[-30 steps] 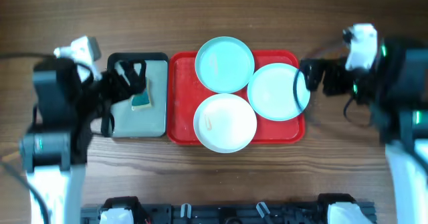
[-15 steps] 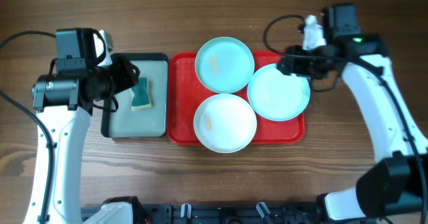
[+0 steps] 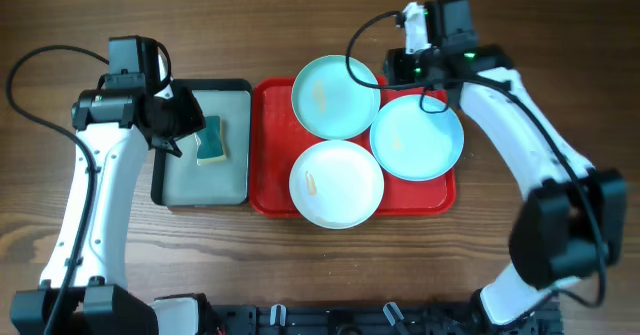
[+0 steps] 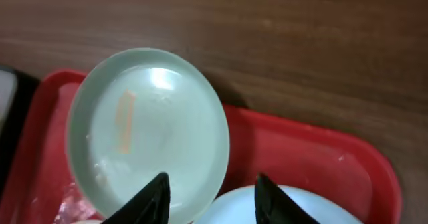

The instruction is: Clean dirty plates on tray and stack at the side

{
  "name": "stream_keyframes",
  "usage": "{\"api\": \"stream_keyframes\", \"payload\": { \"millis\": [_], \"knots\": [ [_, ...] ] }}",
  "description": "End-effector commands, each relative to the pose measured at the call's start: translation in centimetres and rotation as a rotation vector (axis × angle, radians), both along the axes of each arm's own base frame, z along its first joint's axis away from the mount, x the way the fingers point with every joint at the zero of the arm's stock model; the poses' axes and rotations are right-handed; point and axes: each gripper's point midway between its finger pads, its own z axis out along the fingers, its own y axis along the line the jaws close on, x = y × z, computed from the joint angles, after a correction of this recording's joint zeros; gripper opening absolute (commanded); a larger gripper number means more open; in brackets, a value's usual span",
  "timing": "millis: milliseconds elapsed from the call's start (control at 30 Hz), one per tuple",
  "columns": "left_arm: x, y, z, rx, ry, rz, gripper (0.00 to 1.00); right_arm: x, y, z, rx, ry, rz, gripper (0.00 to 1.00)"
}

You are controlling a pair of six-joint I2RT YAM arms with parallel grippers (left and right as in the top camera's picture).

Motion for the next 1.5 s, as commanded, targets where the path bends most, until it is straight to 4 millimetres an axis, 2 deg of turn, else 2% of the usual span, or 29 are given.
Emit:
{"api": "stream_keyframes", "payload": {
  "millis": [0, 100, 200, 233, 767, 900, 1067, 1233, 1333, 1467],
  "knots": [
    [-0.1, 0.6, -0.5, 0.014, 0.012, 0.01, 0.42, 1.2, 0.6, -3.6, -0.049, 0.022, 0.02, 0.4],
    [-0.1, 0.6, -0.5, 0.015, 0.012, 0.009, 0.42, 1.7, 1.1, -6.7, -0.069, 0.043, 0.049, 0.34],
    [-0.1, 0.6, -0.5, 0.014, 0.012, 0.009, 0.42, 1.6, 1.1, -8.3, -0.075, 0.073, 0.046, 0.23],
    [-0.1, 0.6, -0.5, 0.014, 0.012, 0.01, 0.42, 1.6, 1.1, -8.6, -0.077, 0.081, 0.047, 0.23],
    [-0.1, 0.6, -0.5, 0.014, 0.014, 0.01, 0.43, 0.3, 0.8, -10.0, -0.087, 0.135, 0.045, 0.18],
    [-0.1, 0.6, -0.5, 0.014, 0.014, 0.01, 0.43, -0.1, 1.4, -9.9, -0.05, 0.152, 0.069, 0.17],
    [-0.3, 0.5, -0.6, 0.013, 0.024, 0.009, 0.43, -0.5, 1.3, -10.2, -0.056, 0.171, 0.068, 0.15],
    [-0.3, 0.5, -0.6, 0.014, 0.024, 0.01, 0.43, -0.7, 1.3, -11.5, -0.059, 0.199, 0.061, 0.15],
    [-0.3, 0.5, -0.6, 0.014, 0.024, 0.009, 0.43, -0.6, 1.3, -11.4, -0.054, 0.196, 0.054, 0.08],
    [-0.3, 0.5, -0.6, 0.014, 0.023, 0.009, 0.43, -0.7, 1.3, -11.5, -0.047, 0.204, 0.048, 0.04]
  ]
}}
